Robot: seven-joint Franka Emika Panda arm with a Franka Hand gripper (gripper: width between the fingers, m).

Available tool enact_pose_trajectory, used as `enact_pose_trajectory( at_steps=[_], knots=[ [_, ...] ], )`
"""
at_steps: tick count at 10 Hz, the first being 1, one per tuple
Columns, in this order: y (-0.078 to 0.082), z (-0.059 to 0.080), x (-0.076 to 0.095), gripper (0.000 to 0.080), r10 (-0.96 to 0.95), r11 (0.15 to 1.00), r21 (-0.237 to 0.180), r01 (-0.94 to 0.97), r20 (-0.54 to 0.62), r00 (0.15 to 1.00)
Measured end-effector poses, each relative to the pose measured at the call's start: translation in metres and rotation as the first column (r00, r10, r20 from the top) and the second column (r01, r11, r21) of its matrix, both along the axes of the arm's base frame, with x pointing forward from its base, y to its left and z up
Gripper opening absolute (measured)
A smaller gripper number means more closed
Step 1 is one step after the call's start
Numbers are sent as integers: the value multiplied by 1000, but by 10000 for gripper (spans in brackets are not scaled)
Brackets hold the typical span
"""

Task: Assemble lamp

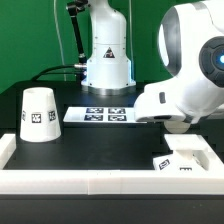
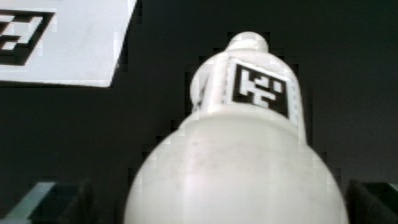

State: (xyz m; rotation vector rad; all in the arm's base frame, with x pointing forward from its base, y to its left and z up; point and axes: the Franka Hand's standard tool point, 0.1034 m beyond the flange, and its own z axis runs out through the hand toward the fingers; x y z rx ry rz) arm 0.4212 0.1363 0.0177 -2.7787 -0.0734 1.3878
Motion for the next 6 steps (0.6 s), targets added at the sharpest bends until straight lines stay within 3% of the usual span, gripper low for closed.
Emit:
enact_pose_trajectory(
  at_steps=[2,5,6],
  knots=[
    [0,-7,-2,698,-2,1000,0,2,0,1000],
    [-1,-6,0,694,-5,1000,0,5,2,1000],
    [-1,-6,0,576,-3,1000,3,3,3,1000]
  ],
)
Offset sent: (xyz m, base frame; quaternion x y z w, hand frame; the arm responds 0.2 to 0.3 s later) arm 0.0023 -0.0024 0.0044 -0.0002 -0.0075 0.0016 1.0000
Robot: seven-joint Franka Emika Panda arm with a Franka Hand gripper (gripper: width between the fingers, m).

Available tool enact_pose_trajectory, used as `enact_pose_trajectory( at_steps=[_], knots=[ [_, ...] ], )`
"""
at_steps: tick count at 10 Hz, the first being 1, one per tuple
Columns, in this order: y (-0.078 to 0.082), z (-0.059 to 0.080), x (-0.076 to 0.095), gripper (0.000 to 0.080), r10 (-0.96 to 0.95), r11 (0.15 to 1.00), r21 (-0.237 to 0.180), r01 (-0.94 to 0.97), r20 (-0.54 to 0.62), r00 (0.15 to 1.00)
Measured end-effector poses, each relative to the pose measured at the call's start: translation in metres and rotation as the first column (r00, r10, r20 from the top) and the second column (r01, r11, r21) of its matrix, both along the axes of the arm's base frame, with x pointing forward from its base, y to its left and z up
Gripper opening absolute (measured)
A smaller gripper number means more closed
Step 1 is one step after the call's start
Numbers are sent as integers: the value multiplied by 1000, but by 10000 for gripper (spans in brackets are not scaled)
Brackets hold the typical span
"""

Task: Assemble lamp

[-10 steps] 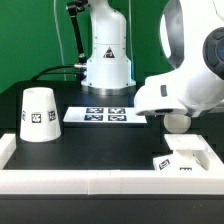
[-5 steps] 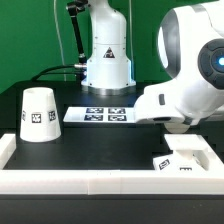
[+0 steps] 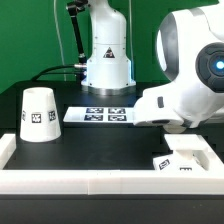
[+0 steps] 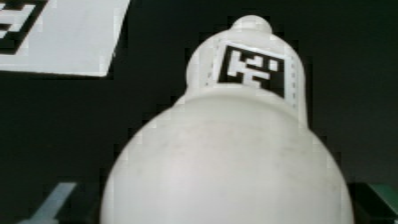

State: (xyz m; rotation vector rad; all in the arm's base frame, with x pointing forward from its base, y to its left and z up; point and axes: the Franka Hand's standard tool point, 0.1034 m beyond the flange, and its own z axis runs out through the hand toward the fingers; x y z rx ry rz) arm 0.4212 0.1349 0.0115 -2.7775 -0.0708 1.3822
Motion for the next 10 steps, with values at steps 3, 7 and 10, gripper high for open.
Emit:
enact_pose_trajectory(
  at_steps=[3,7,10],
  knots=[
    [-3,5,5,577,41,997,65,-42,16,999],
    [-27,68,37,580,94,976,195,-100,36,995],
    [-37,88,58,580,80,974,209,-88,46,996]
  ],
)
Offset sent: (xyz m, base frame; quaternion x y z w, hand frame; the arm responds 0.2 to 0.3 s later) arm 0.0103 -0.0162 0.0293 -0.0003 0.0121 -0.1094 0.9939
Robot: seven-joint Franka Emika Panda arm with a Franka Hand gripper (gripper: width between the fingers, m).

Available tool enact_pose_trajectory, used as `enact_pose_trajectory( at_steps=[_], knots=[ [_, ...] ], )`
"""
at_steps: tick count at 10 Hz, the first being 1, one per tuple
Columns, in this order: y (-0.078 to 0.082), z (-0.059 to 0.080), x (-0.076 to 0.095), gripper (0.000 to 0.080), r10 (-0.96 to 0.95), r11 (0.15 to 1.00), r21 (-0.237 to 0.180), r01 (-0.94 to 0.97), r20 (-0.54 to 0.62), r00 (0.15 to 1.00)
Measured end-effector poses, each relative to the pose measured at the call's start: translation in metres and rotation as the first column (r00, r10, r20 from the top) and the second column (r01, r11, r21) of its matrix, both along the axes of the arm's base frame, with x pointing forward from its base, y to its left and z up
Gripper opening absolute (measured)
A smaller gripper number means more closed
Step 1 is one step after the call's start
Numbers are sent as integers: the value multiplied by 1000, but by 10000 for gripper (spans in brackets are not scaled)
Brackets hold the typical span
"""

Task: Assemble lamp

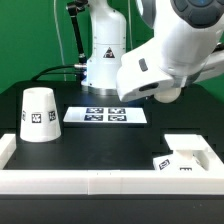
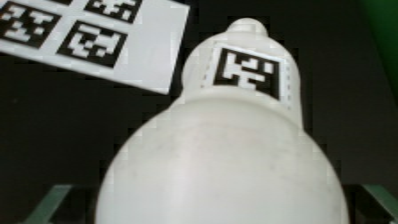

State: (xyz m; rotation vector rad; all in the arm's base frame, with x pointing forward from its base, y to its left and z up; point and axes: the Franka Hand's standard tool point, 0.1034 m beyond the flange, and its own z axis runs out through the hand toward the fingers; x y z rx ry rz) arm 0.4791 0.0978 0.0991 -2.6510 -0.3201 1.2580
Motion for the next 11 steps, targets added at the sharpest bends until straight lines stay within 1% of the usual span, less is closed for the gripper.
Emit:
enact_pose_trajectory(
  at_steps=[1,2,3,4,5,6,7,8,9,10,11],
  knots=[
    [0,-1,2,580,-3,1000,-1,3,24,1000],
    [0,-1,1,580,-3,1000,-1,3,23,1000],
    [1,-5,11,580,-15,1000,1,15,88,996],
    [-2,-7,17,580,-23,1000,10,22,183,983],
    [-13,-10,16,580,-13,999,40,4,234,972],
    [-25,-6,28,580,-20,999,54,3,330,944],
    [-32,2,37,580,-23,998,62,-3,415,910],
    [-42,11,44,580,-10,997,75,-29,477,879],
    [-53,20,55,580,-5,995,86,-52,555,832],
    [-58,27,59,580,-9,996,75,-47,612,790],
    [-60,26,59,580,-15,997,72,-42,652,758]
  ],
)
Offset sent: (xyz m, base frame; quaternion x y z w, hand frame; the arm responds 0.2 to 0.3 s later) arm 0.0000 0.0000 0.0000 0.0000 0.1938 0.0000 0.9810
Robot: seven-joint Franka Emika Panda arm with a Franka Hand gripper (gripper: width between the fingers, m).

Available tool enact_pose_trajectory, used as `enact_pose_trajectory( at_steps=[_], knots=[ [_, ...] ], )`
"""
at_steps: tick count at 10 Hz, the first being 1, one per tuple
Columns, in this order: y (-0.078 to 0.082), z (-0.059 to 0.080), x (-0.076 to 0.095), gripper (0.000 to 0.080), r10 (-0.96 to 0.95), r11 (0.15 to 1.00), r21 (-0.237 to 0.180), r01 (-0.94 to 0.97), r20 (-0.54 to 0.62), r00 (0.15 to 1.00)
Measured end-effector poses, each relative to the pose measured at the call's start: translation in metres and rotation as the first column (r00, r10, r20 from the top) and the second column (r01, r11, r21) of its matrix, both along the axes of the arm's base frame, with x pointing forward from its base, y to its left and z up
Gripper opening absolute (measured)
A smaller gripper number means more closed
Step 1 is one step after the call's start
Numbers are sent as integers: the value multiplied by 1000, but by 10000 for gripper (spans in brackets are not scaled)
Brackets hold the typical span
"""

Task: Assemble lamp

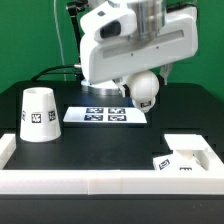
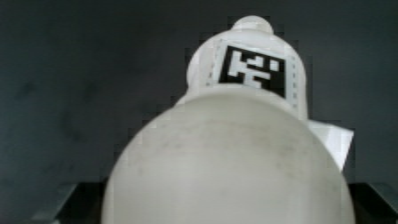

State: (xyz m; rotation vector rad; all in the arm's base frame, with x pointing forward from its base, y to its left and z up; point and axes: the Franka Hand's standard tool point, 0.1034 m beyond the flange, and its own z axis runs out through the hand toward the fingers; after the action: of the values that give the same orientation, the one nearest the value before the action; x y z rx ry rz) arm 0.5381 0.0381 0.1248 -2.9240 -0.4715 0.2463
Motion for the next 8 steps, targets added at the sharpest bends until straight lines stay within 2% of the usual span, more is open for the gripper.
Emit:
enact_pose_trajectory(
  at_steps=[3,4,5,8],
  knots=[
    [-14,-6,12,580,-12,1000,-1,13,234,972],
    [-26,-10,16,580,61,998,-42,-50,348,936],
    [-31,-10,17,580,105,994,-61,-89,376,921],
    [-23,14,42,580,133,991,-65,-117,409,903]
  ],
)
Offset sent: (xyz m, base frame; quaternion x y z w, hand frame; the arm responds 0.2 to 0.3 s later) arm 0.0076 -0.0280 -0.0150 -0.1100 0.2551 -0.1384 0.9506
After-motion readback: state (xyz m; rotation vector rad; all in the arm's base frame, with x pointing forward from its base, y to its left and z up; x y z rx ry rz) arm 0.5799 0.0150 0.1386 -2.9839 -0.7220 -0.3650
